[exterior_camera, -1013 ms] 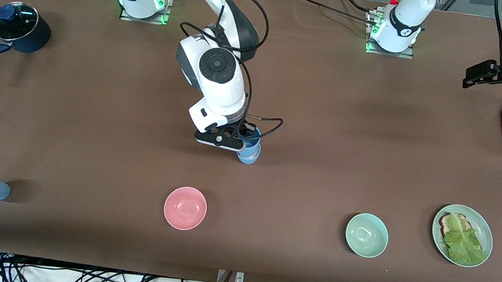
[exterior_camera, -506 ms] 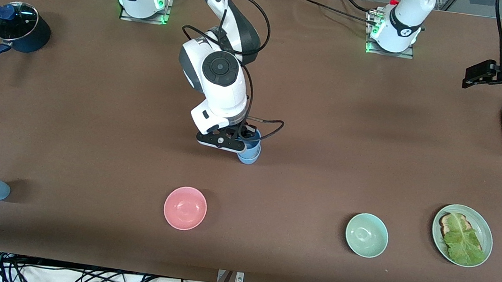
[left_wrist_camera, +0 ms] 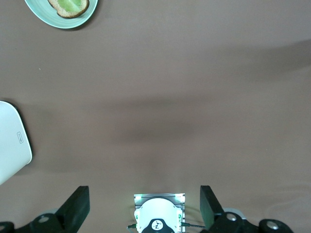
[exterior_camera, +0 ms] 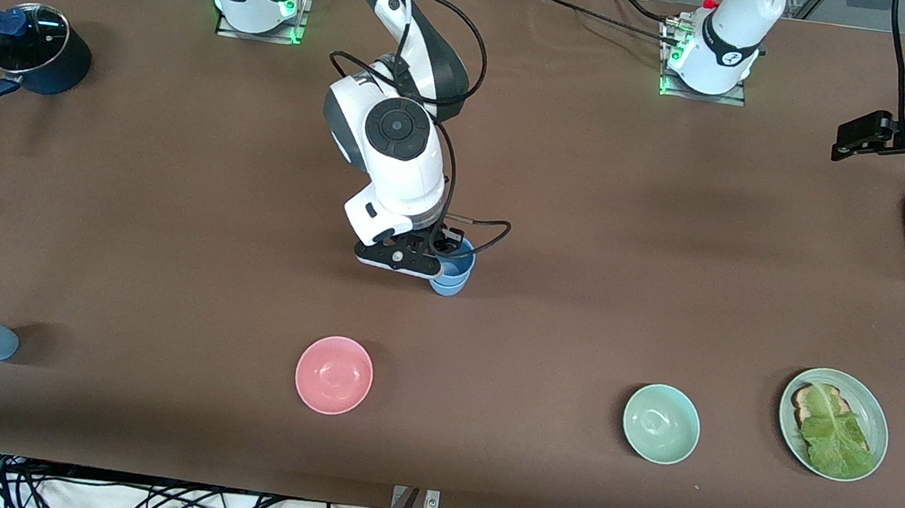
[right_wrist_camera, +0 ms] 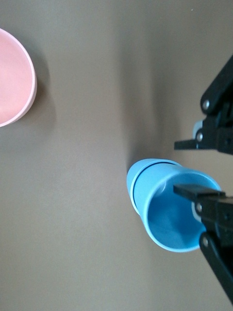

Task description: Stack blue cups with both arms

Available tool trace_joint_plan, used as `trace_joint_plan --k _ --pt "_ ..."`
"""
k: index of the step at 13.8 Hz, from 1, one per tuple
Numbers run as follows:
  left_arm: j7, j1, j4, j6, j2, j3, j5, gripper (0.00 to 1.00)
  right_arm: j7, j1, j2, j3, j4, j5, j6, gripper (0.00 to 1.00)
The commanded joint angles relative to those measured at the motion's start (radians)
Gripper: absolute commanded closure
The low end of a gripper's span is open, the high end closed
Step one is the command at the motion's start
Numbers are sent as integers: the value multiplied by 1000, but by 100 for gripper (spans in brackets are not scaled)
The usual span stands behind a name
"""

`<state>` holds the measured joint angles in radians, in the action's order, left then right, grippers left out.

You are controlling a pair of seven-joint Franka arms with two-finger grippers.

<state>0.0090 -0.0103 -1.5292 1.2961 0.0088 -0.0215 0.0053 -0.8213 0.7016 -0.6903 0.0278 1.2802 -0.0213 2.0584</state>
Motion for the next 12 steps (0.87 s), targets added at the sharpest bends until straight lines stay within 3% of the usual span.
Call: trace_joint_plan --k 1,4,12 --pt "20 -2 20 -6 8 2 -27 0 -9 1 31 8 -10 7 -29 0" --pt "20 -2 20 -6 10 2 -27 0 39 -56 106 8 -9 1 -122 0" --pt "20 -3 21 -4 10 2 -27 0 503 -350 449 1 163 -31 -415 0"
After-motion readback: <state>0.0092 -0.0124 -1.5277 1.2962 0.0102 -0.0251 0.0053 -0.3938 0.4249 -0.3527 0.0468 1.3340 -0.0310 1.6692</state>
